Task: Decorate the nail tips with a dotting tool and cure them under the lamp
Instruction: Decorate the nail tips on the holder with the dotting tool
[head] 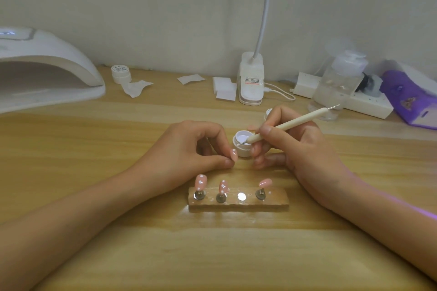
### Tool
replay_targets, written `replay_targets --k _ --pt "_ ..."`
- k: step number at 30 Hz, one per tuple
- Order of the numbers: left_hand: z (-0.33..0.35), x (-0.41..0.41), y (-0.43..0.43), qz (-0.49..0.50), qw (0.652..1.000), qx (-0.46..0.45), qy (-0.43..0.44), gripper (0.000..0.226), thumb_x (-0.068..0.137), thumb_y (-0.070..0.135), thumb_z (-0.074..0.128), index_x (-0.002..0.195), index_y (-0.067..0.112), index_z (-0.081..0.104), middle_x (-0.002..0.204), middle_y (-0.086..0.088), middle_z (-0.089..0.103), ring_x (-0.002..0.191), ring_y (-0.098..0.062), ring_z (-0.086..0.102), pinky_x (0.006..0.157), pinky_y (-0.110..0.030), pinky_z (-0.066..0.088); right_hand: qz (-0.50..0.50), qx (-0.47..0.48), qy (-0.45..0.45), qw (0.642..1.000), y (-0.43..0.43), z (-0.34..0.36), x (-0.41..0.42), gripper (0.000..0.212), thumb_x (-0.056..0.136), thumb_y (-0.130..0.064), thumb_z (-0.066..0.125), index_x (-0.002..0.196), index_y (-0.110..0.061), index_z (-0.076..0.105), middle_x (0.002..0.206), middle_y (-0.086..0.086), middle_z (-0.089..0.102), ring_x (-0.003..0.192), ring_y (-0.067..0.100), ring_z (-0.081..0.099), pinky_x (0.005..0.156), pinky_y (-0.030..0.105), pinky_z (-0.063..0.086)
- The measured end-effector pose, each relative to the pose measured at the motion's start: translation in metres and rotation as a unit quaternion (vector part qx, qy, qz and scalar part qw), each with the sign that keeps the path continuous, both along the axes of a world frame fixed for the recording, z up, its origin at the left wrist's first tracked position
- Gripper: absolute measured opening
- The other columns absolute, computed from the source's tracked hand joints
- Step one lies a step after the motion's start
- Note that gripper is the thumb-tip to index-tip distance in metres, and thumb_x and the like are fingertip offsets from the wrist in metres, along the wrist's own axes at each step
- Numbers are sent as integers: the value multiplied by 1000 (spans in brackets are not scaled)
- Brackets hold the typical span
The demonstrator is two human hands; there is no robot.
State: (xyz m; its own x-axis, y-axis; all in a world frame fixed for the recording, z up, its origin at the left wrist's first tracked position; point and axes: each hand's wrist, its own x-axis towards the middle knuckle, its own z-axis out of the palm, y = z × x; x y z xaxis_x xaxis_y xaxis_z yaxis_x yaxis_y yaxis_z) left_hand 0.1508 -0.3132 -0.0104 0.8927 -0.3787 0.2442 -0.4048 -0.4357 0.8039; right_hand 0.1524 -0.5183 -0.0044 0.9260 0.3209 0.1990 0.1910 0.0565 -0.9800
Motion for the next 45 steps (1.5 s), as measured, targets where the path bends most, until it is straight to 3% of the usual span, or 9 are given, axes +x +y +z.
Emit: replay_targets --k 6,15,22,36,45 --pt "0 1 0 -2 1000 1 -3 25 74 13 82 67 32 68 63 21 65 55 1 55 56 -7 38 9 -13 1 1000 1 1 -1 15 83 -22 62 73 -15 55 67 11 68 60 17 64 61 28 57" --pt "-1 2 0 -4 1000 2 -8 27 73 13 82 66 34 67 63 22 65 55 2 54 55 -6 38 8 -25 0 1000 2 2 -2 15 87 -17 62 74 -14 56 69 13 68 60 17 65 59 27 56" --pt "-1 2 1 -4 1000 6 -6 26 74 12 83 67 32 68 62 23 64 55 2 53 55 -7 37 12 -32 -3 999 1 2 -2 25 94 -9 61 71 -19 59 70 13 69 61 18 65 60 26 56" --pt "0 2 1 -5 1000 6 -8 27 74 15 82 65 36 67 66 20 67 56 0 55 55 -7 38 -2 8 -33 999 2 4 -4 20 88 -18 61 69 -25 60 75 18 68 66 20 66 59 27 55" --pt "1 1 0 -3 1000 10 -6 26 74 14 82 66 34 67 64 22 66 56 0 55 55 -7 38 8 -2 -23 1000 1 4 -6 20 88 -18 59 69 -23 58 68 11 68 64 19 64 59 27 55"
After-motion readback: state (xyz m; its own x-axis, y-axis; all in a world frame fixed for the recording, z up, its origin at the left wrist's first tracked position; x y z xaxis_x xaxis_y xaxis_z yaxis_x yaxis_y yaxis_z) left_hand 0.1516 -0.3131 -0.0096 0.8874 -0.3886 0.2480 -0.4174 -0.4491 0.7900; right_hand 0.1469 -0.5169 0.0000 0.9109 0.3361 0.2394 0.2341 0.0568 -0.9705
